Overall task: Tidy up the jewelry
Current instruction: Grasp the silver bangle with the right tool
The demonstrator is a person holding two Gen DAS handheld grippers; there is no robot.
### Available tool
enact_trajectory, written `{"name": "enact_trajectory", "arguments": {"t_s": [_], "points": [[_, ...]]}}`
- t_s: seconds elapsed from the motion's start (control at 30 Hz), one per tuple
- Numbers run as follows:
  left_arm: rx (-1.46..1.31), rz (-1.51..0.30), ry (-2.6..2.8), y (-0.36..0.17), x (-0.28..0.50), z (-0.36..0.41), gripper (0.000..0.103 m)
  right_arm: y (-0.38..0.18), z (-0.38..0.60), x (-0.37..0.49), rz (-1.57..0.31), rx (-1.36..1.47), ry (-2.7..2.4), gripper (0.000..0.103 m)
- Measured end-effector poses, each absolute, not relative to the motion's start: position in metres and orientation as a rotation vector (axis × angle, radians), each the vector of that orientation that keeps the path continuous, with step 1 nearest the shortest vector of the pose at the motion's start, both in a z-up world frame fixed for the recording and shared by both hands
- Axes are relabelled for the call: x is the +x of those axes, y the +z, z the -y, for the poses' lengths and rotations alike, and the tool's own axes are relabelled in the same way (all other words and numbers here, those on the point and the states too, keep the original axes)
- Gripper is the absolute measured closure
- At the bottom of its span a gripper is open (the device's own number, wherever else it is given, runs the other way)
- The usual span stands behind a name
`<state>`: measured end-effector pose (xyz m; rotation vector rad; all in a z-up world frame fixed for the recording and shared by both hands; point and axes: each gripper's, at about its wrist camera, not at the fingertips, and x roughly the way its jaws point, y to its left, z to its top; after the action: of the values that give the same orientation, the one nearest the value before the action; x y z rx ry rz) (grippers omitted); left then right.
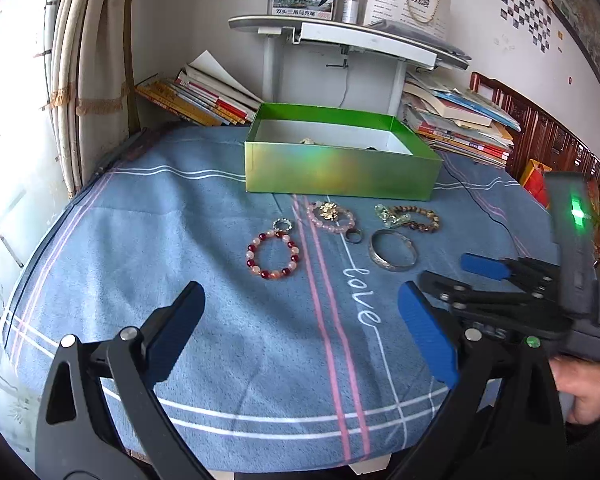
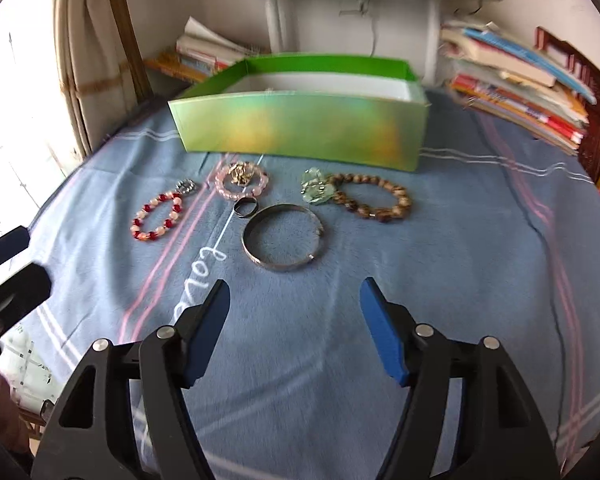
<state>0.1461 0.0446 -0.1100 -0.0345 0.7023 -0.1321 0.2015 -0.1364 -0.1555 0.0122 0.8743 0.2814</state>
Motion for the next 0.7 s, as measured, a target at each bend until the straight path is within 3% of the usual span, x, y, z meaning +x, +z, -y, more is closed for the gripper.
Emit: {"name": "enact_trajectory", "arguments": {"t_s": [0.2,0.43,0.47,0.5,0.7], "points": [[-0.043,-0.724,-0.125,-0.117,0.160,-0.051,0.007,-0.170,0.121,0.236,-0.947,0.006,0.295,0.035],[-0.056,-0.748,-0.116,-0.124,0.175,-0.057,0.007,-0.174,0.108,0.245,-0.907,-0.070,0.270,0.033],[-0.055,-0.752,-0.117,-0.126,0.177,-0.058,0.007,-0.175,0.107,0.246,-0.902,-0.081,0.267,0.036],[-0.055,-0.756,-0.118,-0.127,0.180,-0.058,0.007,-0.174,0.106,0.244,-0.890,-0.082,0.277,0.047],[-0.045,-0.804,-0.125,-0.143,0.208,-0.054,0.008,-0.173,0.117,0.240,-0.882,-0.053,0.286,0.047]]}}
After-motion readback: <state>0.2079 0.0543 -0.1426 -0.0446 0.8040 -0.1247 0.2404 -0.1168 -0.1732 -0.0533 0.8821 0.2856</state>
